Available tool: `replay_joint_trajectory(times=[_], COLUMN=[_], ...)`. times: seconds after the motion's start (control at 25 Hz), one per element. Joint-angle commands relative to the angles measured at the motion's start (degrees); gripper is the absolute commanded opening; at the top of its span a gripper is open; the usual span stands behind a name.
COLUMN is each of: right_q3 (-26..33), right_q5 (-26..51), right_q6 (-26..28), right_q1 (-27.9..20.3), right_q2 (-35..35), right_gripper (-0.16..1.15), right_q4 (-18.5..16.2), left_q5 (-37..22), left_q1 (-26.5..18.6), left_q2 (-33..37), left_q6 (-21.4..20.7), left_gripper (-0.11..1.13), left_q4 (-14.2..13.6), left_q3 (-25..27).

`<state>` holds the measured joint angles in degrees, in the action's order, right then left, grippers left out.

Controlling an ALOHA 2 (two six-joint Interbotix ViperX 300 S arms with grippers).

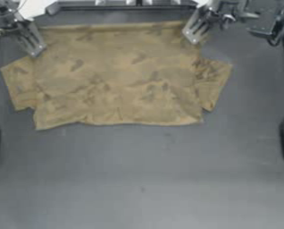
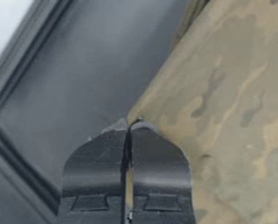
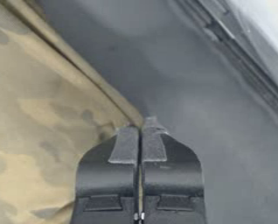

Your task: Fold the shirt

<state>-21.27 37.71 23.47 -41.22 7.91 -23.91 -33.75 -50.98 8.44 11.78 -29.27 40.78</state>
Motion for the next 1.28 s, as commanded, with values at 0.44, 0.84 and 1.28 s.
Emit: replay_joint_trajectory(times=[0.44, 0.84, 1.28], right_q3=[2.29, 3.34, -5.19], right_q5=[-1.67, -2.81, -0.88], right_q6=[-0.09, 0.18, 8.17], right_q1=[-0.44, 0.26, 5.8], right_q2=[3.78, 1.14, -11.69], right_gripper=[0.49, 0.88, 0.88], right_q4=[1.32, 5.36, 8.61], left_q5=[1.58, 0.88, -3.96], left_q1=[-0.97, 0.44, 4.48], left_q2=[-3.87, 1.32, 15.03], left_q6=[2.02, 3.08, 10.11], left_gripper=[0.65, 0.96, 0.96], left_q4=[0.35, 5.63, 16.52], left_q3=[-2.55, -4.13, 1.67])
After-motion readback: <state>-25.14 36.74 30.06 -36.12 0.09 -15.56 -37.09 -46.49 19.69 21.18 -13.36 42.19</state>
